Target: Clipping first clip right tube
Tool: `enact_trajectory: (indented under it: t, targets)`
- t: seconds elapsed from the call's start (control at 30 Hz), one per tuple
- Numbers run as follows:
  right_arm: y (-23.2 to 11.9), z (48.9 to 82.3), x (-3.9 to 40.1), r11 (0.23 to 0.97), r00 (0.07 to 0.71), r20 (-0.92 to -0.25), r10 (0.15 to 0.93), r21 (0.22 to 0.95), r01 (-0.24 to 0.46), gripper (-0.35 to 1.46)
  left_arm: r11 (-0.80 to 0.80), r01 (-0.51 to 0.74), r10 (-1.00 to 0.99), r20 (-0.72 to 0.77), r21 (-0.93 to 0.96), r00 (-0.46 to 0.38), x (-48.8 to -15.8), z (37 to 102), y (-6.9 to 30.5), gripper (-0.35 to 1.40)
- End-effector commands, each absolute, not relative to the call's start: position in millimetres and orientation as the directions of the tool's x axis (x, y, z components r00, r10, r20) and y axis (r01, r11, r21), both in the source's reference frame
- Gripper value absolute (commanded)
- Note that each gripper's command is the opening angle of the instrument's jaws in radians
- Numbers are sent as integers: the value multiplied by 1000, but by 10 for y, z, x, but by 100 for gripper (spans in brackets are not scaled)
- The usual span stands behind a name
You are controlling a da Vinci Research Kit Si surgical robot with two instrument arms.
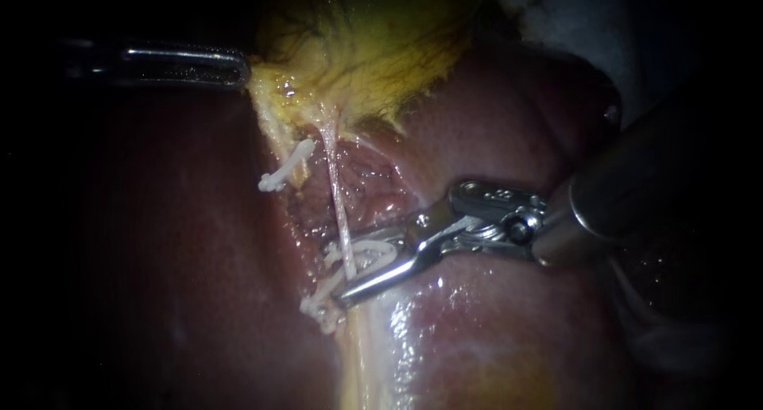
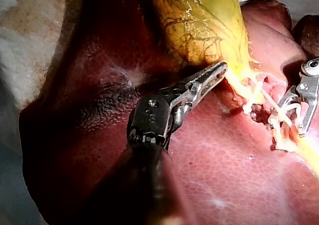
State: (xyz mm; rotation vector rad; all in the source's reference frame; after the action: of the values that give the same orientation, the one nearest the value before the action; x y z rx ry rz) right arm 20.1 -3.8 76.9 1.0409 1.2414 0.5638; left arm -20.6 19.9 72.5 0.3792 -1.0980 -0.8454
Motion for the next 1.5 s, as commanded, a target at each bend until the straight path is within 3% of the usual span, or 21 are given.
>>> enact_trajectory:
  t: [0.03,0.37,0.57,0.97,1.07,1.5]
  targets:
    - [-39,767,202,452,274,-489,828,872,189,50,639,409,-758,623,651,194,-206,726,199,-35]
    - [-56,747,212,420,286,-496,820,861,287,50,639,409,-758,623,651,194,-206,726,199,-35]
    - [-59,741,213,416,290,-496,818,859,298,46,639,409,-758,623,651,194,-206,726,199,-35]
    - [-51,735,213,421,270,-489,829,865,272,-6,639,409,-758,623,651,194,-207,726,199,-35]
    - [-50,737,215,426,262,-488,833,867,260,-35,639,409,-758,623,651,194,-207,726,199,-35]
    - [-50,743,216,421,287,-478,830,875,239,-35,639,409,-758,623,651,194,-207,726,199,-35]
